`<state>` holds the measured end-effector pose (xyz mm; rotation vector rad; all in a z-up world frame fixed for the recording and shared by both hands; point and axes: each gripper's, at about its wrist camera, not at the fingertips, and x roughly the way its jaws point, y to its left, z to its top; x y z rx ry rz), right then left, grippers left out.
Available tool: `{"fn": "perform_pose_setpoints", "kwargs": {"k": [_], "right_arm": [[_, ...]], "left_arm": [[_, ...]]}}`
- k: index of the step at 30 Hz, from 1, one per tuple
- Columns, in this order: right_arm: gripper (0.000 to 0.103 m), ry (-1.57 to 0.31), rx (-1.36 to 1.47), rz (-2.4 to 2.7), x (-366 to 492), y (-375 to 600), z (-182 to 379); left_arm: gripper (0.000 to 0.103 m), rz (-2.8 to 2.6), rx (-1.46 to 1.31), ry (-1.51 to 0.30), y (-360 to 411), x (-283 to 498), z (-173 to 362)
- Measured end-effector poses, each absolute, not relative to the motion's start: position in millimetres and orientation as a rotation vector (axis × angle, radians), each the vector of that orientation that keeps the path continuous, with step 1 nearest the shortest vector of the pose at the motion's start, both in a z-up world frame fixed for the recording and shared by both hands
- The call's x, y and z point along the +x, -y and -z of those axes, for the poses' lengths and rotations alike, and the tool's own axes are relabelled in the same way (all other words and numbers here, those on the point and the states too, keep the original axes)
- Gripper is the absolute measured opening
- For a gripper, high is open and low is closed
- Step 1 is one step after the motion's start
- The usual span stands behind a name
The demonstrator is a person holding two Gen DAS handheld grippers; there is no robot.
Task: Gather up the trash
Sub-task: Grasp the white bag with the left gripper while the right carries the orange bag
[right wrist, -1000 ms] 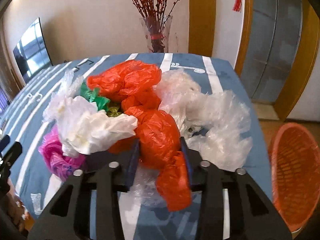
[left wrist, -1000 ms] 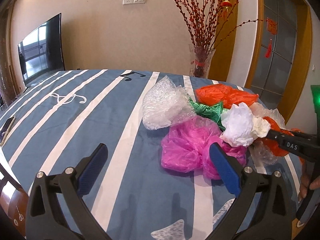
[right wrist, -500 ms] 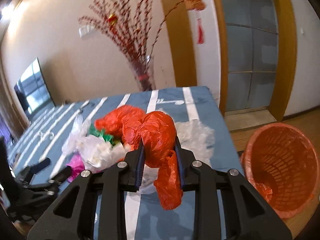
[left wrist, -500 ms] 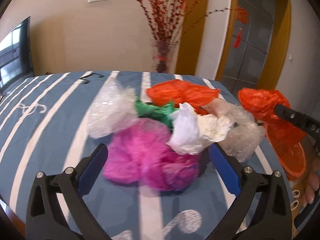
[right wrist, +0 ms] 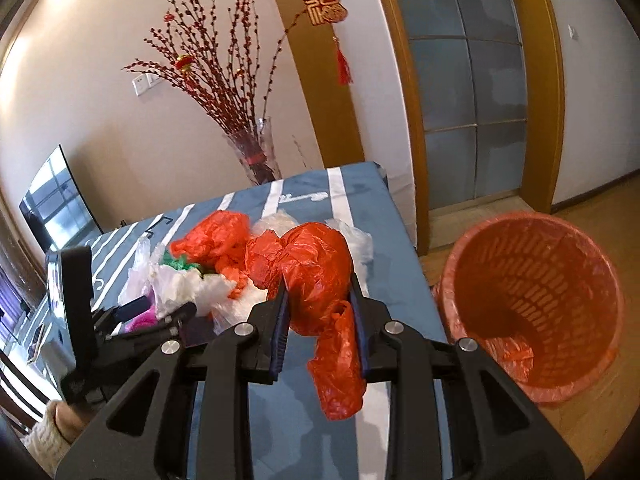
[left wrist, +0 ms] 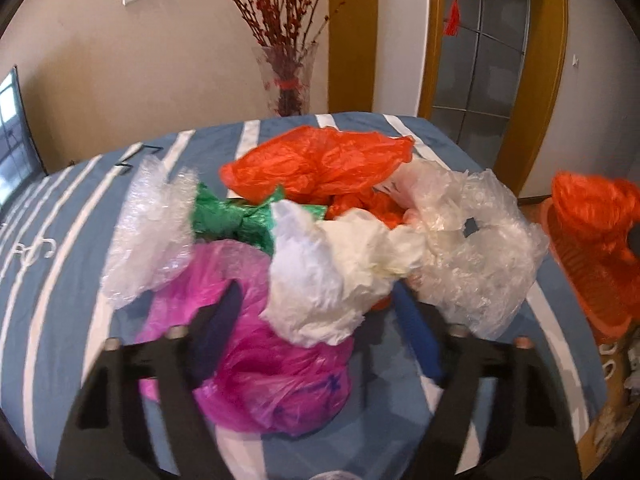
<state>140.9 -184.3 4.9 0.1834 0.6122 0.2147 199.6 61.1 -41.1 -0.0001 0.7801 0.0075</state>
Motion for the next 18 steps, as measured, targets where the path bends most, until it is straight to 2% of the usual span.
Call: {"fn": "perform_pose_setpoints", "kwargs": {"k": [2, 5, 12, 18], "right_arm": [[0.028, -0.615, 0.189, -0.209, 138, 190, -2], [0.028, -0.611, 0.196, -0.201, 134, 198, -2], [0.028, -0.577, 0.208, -0.185, 123, 217, -8], [0.028, -0.537, 0.225, -0.129, 112, 245, -16]], "left_arm": [[0.035, 0.018, -0.011, -0.796, -61, 205, 43], [0.013, 0.070, -0.066, -0.806, -66, 206, 41], [0.010, 0.105, -0.094, -0.758, -64, 197, 16], [0.010, 0.160, -0.087, -0.688, -30, 184, -22]]}}
